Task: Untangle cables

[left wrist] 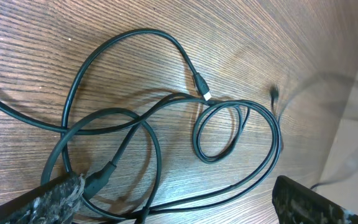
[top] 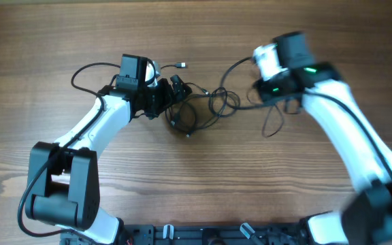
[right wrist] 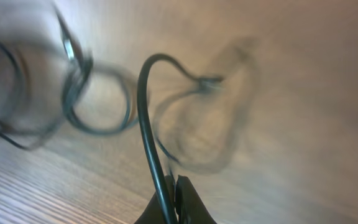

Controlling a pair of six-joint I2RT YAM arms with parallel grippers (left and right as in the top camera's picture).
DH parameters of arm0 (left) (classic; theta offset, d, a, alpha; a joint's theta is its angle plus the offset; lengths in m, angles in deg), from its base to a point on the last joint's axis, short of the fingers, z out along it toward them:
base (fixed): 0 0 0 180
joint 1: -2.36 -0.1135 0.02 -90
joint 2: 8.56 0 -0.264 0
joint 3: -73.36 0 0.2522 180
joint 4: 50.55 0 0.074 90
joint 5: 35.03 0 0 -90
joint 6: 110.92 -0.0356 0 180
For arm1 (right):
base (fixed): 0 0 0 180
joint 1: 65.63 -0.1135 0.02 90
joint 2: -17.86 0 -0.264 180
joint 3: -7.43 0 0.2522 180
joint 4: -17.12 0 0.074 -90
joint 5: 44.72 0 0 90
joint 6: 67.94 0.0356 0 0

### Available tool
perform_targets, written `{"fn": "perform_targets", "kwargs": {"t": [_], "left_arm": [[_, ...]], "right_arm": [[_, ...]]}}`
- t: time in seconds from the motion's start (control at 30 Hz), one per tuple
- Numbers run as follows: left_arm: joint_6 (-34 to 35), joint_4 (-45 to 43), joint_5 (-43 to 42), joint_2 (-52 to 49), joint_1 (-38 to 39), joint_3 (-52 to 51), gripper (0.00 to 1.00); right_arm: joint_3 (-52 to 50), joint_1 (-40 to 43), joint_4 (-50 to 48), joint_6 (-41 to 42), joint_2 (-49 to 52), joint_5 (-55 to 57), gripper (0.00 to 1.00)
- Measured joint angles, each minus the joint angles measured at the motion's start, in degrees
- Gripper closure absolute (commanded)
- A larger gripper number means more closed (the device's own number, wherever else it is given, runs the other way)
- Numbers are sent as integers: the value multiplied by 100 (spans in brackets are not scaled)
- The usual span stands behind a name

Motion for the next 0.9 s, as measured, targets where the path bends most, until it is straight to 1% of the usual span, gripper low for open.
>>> {"fn": "perform_targets", "kwargs": {"t": [0.03, 0.07, 0.2, 0.43, 0.53, 0.6, 0.7, 0.8, 0.9], "left_arm": [[0, 2, 0, 0, 0, 0, 0], [0, 0, 0, 0, 0, 0, 0], [0, 2, 0, 0, 0, 0, 0], [0, 2, 0, 0, 0, 0, 0], [0, 2, -2, 0, 0, 0, 0], [0, 2, 0, 0, 0, 0, 0], [0, 2, 0, 0, 0, 0, 0], [0, 2, 0, 0, 0, 0, 0], [0, 2, -2, 0, 0, 0, 0]], "right_arm": [[9, 63, -33, 2, -173, -9, 96], [31, 267, -83, 2, -632, -22, 96], [33, 997, -208, 22, -1226, -72, 96], [33, 2601, -649, 522, -1246, 216, 96], [33, 3193, -678, 533, -1246, -55, 96], [33, 3263, -669, 457, -1246, -411, 96], [33, 3104, -632, 365, -1239, -922, 95], [33, 2721, -632, 339, -1145, -1279, 96], [35, 2323, -579, 334, -839, -1475, 96]]}}
